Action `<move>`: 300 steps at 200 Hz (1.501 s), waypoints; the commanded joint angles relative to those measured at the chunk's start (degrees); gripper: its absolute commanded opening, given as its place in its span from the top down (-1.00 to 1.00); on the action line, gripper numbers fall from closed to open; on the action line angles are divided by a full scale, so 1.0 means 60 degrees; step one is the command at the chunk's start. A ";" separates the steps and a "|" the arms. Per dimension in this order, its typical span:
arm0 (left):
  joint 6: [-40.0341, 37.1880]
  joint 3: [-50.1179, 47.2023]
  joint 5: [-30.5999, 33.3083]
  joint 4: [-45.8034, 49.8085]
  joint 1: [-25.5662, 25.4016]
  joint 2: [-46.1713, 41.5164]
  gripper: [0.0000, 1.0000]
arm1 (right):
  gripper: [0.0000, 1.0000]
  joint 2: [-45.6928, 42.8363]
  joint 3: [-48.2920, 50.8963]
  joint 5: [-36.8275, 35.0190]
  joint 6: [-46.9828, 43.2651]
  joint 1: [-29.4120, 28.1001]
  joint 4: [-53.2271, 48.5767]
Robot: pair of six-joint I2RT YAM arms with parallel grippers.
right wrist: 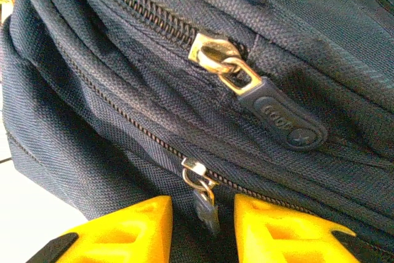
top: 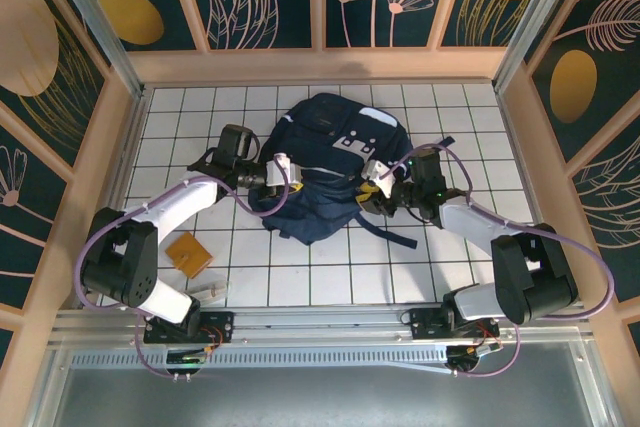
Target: Pack the student bag
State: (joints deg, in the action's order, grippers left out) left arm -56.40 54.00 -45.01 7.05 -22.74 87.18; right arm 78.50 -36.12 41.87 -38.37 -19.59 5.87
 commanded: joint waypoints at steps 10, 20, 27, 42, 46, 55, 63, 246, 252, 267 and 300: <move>0.0098 -0.0010 -0.1232 -0.0369 -0.0003 -0.0408 1.00 | 0.40 0.0149 -0.0090 0.0954 0.0528 -0.0052 0.0740; 0.0099 -0.0013 -0.1237 -0.0369 -0.0003 -0.0394 1.00 | 0.65 0.0208 -0.0038 0.1034 0.0729 -0.0066 0.0970; 0.0102 -0.0020 -0.1216 -0.0384 -0.0004 -0.0394 1.00 | 0.86 0.0255 -0.0045 0.0997 0.0825 -0.0097 0.1084; 0.0099 -0.0011 -0.1185 -0.0398 -0.0002 -0.0406 1.00 | 1.00 0.0259 0.0009 0.0563 0.1005 -0.0162 0.1315; 0.0099 -0.0008 -0.1168 -0.0398 -0.0003 -0.0419 1.00 | 1.00 0.0237 0.0046 0.0343 0.1101 -0.0170 0.1412; 0.0091 -0.0028 -0.1107 -0.0413 -0.0003 -0.0443 1.00 | 1.00 0.0142 0.0175 -0.0255 0.1354 -0.0159 0.1655; 0.0071 -0.0070 -0.1027 -0.0414 0.0005 -0.0491 1.00 | 1.00 0.0062 0.0256 -0.1174 0.1743 -0.0141 0.1900; 0.0234 -0.1885 -0.0279 -0.0633 -0.0456 -0.2018 0.02 | 0.33 0.0819 -0.1451 -0.4126 0.5962 0.1583 0.1469; 0.0221 -0.1828 -0.0385 -0.0456 -0.0458 -0.2080 -0.15 | 0.31 0.0556 -0.1451 -0.4157 0.5721 0.1581 0.1367; 0.0147 -0.1554 -0.0242 0.0119 -0.0458 -0.2344 -0.36 | 0.29 -0.0145 -0.1429 -0.4199 0.5070 0.1585 0.1037; -0.0412 -0.0312 0.0616 0.2258 -0.0458 -0.2601 -0.47 | 0.29 -0.1425 -0.1662 -0.2796 0.2452 0.1584 -0.0013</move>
State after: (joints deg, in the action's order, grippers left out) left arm -55.24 45.84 -42.44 9.13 -25.47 72.93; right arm 74.78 -44.36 19.90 -10.70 -9.74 9.69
